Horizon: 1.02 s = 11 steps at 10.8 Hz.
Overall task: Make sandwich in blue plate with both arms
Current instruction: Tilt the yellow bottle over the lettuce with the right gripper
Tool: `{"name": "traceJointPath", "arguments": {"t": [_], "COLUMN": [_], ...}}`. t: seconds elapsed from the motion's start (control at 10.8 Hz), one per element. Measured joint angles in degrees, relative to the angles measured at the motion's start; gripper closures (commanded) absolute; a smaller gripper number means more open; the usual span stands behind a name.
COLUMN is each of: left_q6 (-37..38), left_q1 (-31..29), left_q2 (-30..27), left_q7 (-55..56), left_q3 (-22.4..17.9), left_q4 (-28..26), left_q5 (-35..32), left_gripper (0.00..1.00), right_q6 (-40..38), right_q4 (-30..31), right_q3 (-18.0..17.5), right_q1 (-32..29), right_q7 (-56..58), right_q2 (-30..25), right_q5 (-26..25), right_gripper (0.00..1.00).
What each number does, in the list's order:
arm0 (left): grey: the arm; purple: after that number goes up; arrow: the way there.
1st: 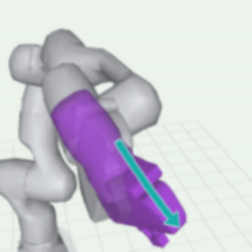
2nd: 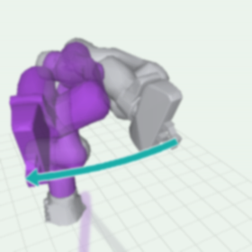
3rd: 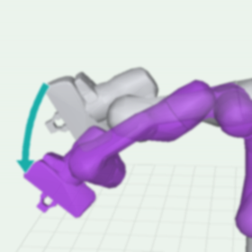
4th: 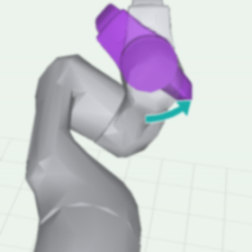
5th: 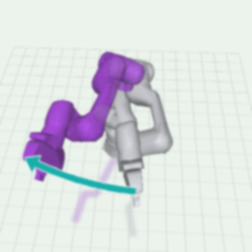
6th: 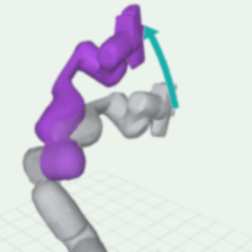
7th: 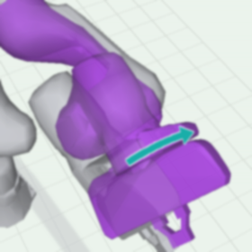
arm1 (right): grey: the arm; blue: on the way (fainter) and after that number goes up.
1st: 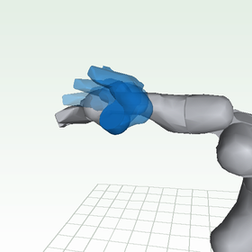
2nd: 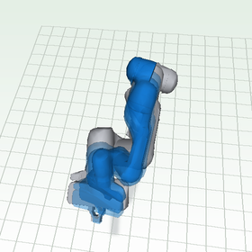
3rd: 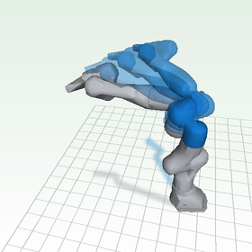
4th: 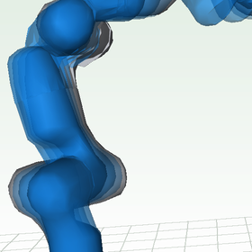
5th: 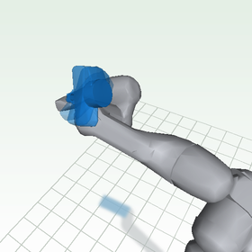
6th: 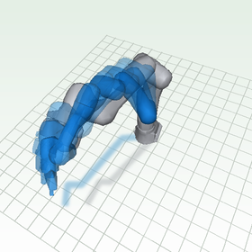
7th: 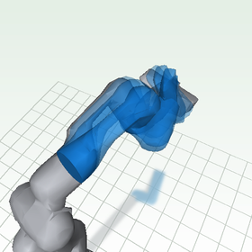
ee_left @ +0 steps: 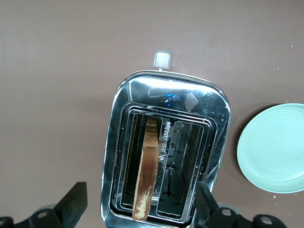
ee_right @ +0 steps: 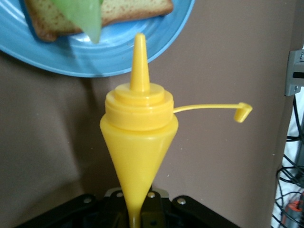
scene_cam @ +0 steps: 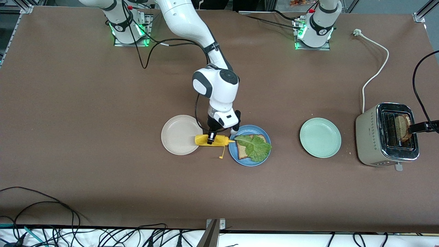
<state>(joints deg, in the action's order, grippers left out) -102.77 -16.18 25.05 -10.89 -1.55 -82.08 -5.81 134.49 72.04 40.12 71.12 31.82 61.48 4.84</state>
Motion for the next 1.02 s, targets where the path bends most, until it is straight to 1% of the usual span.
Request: {"name": "traceJointPath", "arguments": {"t": [0.19, 0.28, 0.56, 1.02], "left_q6": [0.0, 0.0, 0.0, 0.0], "left_q1": [0.0, 0.0, 0.0, 0.0], "left_q2": [0.0, 0.0, 0.0, 0.0], "left_q7": [0.0, 0.0, 0.0, 0.0], "left_q3": [0.0, 0.0, 0.0, 0.0], "left_q4": [0.0, 0.0, 0.0, 0.0], "left_q5": [0.0, 0.0, 0.0, 0.0], "left_gripper": [0.00, 0.00, 0.00, 0.00], "right_q6": [0.0, 0.0, 0.0, 0.0], "right_q4": [0.0, 0.0, -0.4, -1.4], "right_q3": [0.0, 0.0, 0.1, 0.2], "right_q1": [1.0, 1.5, 2.6, 2.6], "right_q7": [-0.5, -0.5, -1.1, -1.3], "right_q2": [0.7, 0.7, 0.8, 1.8], "right_q5": [-5.3, -6.5, -7.4, -7.4], "right_gripper": [1.00, 1.00, 1.00, 1.00]}}
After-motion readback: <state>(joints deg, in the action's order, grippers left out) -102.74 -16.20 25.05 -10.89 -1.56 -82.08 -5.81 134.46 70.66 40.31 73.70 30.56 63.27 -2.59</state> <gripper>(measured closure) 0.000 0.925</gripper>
